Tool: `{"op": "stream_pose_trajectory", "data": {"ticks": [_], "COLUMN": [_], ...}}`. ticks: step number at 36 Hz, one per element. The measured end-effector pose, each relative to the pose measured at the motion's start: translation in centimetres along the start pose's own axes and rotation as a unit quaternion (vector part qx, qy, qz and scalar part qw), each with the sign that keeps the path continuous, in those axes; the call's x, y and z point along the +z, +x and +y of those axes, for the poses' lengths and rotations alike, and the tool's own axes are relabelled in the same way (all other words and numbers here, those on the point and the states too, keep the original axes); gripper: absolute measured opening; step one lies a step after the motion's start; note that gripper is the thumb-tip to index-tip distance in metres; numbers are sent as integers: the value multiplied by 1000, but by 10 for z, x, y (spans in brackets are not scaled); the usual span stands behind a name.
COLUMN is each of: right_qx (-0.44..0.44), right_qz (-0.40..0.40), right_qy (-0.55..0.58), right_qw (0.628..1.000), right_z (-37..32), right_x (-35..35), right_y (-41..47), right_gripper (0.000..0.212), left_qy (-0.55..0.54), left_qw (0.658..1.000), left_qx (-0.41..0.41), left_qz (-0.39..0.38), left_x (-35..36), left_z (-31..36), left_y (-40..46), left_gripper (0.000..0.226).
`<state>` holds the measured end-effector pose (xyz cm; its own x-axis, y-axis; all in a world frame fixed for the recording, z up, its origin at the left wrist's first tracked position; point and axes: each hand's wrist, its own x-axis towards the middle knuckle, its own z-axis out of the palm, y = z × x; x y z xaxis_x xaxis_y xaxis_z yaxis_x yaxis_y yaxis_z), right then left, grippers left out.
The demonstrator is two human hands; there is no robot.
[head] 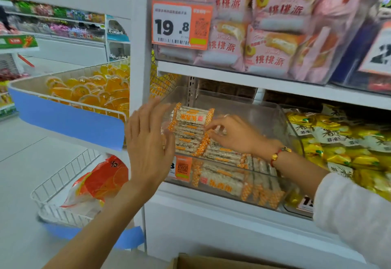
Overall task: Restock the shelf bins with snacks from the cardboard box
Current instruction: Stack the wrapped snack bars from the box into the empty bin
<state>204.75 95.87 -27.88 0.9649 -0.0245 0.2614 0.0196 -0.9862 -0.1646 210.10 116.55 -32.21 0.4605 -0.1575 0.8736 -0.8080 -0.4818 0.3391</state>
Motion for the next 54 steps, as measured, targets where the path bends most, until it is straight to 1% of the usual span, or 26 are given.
{"op": "stream_pose_trajectory", "data": {"ticks": [2, 4, 6, 8, 10, 12, 15, 17, 20, 26, 34, 37, 41, 44, 45, 47, 50, 52, 54], "right_qx": [1, 1, 9, 36, 54, 72, 122, 172, 238, 279, 272, 223, 130, 110, 111, 110, 92, 81, 70], "right_qz": [30, 54, 60, 61, 56, 28, -38, -84, -120, -186, -257, -273, -266, -299, -302, -283, -221, -187, -150], "right_qy": [-2, -16, -23, -32, -23, 5, 30, 61, 88, 83, 70, 86, 28, 9, 4, -7, -35, -63, -61], "right_qw": [1000, 998, 998, 997, 997, 997, 991, 980, 960, 938, 925, 932, 955, 948, 947, 953, 970, 977, 984], "right_z": [-13, -25, -32, -36, -37, -34, -22, -10, 3, 26, 52, 49, 41, 40, 42, 46, 51, 52, 52], "right_x": [-13, -23, -27, -25, -16, -6, 17, 41, 77, 148, 218, 242, 276, 298, 304, 313, 323, 323, 322], "right_y": [-34, -67, -97, -128, -162, -197, -246, -273, -304, -320, -313, -311, -310, -313, -315, -318, -317, -320, -329], "right_gripper": [21, 21, 23, 28, 32, 23, 20, 20, 22, 24, 29, 34, 43, 52, 55, 58, 58, 52, 49], "left_qy": [-11, -27, -42, -36, -37, -55, -71, -65, -43, -36, 3, -10, -10, 10, 18, 34, 73, 89, 102], "left_qw": [999, 998, 995, 990, 985, 976, 958, 946, 926, 885, 826, 791, 751, 721, 716, 718, 722, 727, 732], "left_qx": [25, 25, 22, 14, -11, -57, -120, -121, -127, -124, -130, -130, -126, -119, -116, -109, -105, -107, -103], "left_qz": [-23, -48, -89, -133, -171, -201, -249, -295, -354, -447, -549, -597, -649, -683, -688, -686, -680, -673, -666], "left_x": [-10, -22, -30, -36, -41, -48, -52, -50, -41, -5, 39, 54, 75, 87, 90, 95, 100, 102, 100], "left_z": [21, 41, 58, 72, 85, 98, 108, 110, 104, 90, 65, 58, 52, 47, 47, 45, 42, 39, 38], "left_y": [-4, -12, -24, -41, -62, -87, -130, -161, -204, -259, -312, -326, -345, -357, -359, -363, -367, -369, -369], "left_gripper": [41, 35, 30, 21, 21, 22, 19, 18, 19, 21, 23, 24, 33, 43, 46, 50, 51, 43, 34]}}
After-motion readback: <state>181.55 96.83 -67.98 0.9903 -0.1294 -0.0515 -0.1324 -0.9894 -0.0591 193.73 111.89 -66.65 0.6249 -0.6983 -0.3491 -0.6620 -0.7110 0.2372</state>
